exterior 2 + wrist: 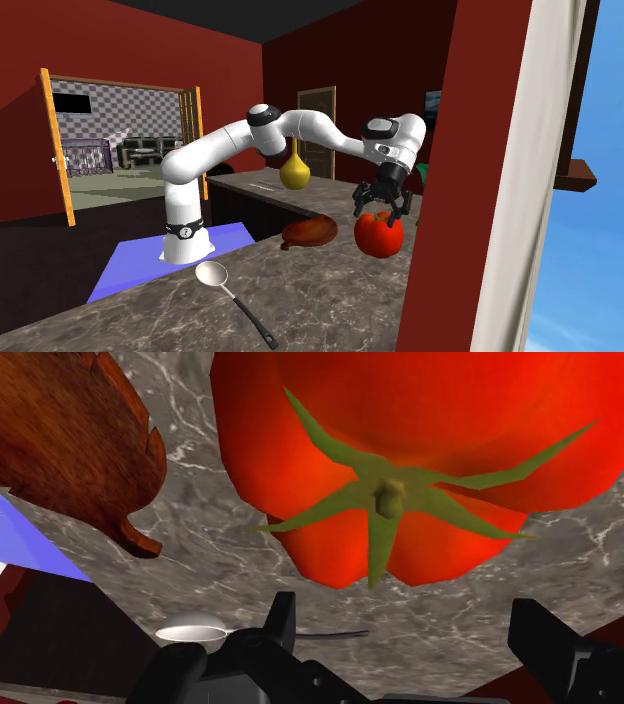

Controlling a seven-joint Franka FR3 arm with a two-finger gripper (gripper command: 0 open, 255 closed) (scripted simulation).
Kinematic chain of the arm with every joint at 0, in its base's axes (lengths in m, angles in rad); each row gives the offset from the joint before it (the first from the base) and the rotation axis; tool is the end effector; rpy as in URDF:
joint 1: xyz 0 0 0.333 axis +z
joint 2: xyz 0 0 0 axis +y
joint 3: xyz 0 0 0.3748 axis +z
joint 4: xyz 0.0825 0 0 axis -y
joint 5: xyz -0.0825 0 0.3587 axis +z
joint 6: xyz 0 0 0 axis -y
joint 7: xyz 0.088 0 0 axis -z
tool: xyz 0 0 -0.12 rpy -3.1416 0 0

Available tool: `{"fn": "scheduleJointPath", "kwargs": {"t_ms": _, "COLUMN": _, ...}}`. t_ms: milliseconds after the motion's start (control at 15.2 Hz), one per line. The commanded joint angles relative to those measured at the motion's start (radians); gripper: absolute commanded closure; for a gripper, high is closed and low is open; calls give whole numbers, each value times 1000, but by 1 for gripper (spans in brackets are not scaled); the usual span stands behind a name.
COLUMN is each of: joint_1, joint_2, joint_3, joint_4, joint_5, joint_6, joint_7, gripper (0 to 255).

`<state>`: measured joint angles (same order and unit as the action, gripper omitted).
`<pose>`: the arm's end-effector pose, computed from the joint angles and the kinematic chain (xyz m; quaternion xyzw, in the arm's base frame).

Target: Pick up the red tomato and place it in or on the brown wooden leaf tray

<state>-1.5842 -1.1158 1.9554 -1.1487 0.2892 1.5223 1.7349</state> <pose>0.4573 0.5597 0.3646 0.7795 -0.5157 0.2789 0.2207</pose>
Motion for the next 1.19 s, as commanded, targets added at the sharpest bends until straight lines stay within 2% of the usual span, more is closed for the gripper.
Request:
{"fn": "scheduleJointPath", "kwargs": {"t_ms": 0, "joint_1": 8, "joint_2": -1, "joint_3": -1, "joint_4": -34, "joint_5": -1, "joint_6": 25, "joint_7": -7, "gripper": 0}}
{"fn": "scheduleJointPath", "kwargs": {"t_ms": 132, "joint_1": 23, "joint_2": -1, "joint_3": -2, "joint_4": -86, "joint_5": 1, "joint_6": 65, "joint_7": -12, "gripper": 0}}
{"fn": "scheduleJointPath", "kwargs": {"t_ms": 660, "joint_1": 23, "joint_2": -1, "joint_3": -2, "joint_4": -86, "joint_5": 1, "joint_6": 65, "joint_7": -12, "gripper": 0}}
{"fn": "scheduleJointPath", "kwargs": {"t_ms": 726, "joint_1": 23, "joint_2": -1, "joint_3": -2, "joint_4": -86, "joint_5": 1, "joint_6": 65, "joint_7": -12, "gripper": 255}}
{"fn": "scheduleJointPath", "kwargs": {"t_ms": 1122, "joint_1": 23, "joint_2": -1, "joint_3": -2, "joint_4": -85, "joint_5": 2, "joint_6": 64, "joint_7": -11, "gripper": 255}}
